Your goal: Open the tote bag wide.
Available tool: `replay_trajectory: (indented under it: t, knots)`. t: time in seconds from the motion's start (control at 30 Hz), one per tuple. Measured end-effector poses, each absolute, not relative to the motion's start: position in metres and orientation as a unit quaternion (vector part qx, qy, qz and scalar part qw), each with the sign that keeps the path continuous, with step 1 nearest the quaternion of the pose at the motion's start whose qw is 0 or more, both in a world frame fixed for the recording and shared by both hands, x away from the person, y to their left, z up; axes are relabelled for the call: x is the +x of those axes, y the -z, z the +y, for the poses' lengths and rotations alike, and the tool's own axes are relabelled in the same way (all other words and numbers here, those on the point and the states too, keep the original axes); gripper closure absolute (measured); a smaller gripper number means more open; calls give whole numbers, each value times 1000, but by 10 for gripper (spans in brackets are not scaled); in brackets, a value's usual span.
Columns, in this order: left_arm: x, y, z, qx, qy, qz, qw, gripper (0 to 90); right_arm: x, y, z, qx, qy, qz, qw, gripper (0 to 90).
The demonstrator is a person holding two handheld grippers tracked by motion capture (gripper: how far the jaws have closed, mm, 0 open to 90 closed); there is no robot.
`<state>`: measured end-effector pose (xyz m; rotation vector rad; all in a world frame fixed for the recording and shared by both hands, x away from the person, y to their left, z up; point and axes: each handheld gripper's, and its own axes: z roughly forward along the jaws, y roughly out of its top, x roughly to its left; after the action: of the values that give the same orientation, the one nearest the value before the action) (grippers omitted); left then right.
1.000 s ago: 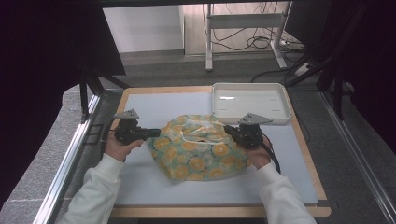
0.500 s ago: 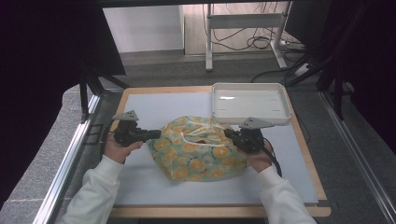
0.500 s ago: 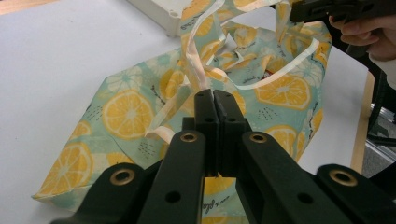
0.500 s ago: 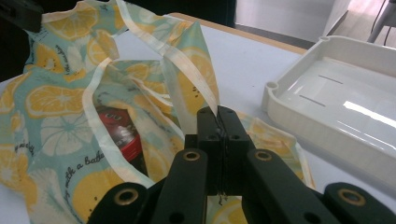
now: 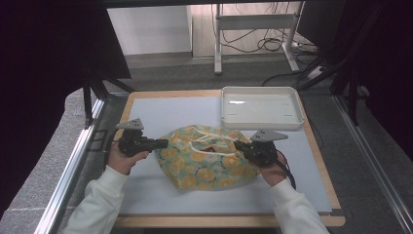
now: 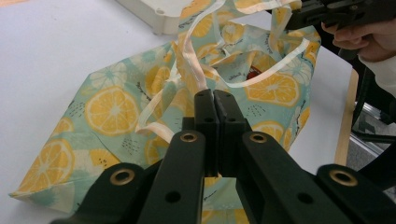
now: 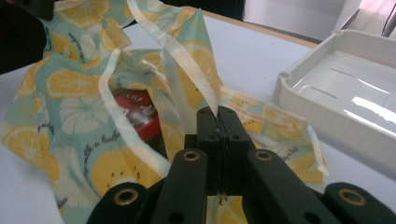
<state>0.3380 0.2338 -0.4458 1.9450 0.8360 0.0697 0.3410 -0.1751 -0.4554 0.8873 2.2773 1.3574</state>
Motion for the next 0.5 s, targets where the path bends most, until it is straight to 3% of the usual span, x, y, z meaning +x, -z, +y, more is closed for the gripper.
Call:
replay_trajectory:
  t: [0.5]
  knots:
    - [334,453,232,802,-14,339,493,898,328,464,-179,309,-471,810,162,880]
